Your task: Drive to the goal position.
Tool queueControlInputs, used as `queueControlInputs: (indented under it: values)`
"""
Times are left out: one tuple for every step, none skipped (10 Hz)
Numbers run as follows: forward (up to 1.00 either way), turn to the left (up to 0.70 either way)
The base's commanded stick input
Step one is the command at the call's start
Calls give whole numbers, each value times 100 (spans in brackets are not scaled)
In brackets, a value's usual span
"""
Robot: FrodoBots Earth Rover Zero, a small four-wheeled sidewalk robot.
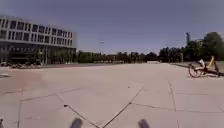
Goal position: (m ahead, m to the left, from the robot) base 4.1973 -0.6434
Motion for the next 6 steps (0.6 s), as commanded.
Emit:
queueControlInputs:
  values:
    - [100,-40]
    - [100,-40]
    - [100,-40]
    - [100,-40]
    - [100,-40]
    - [100,-9]
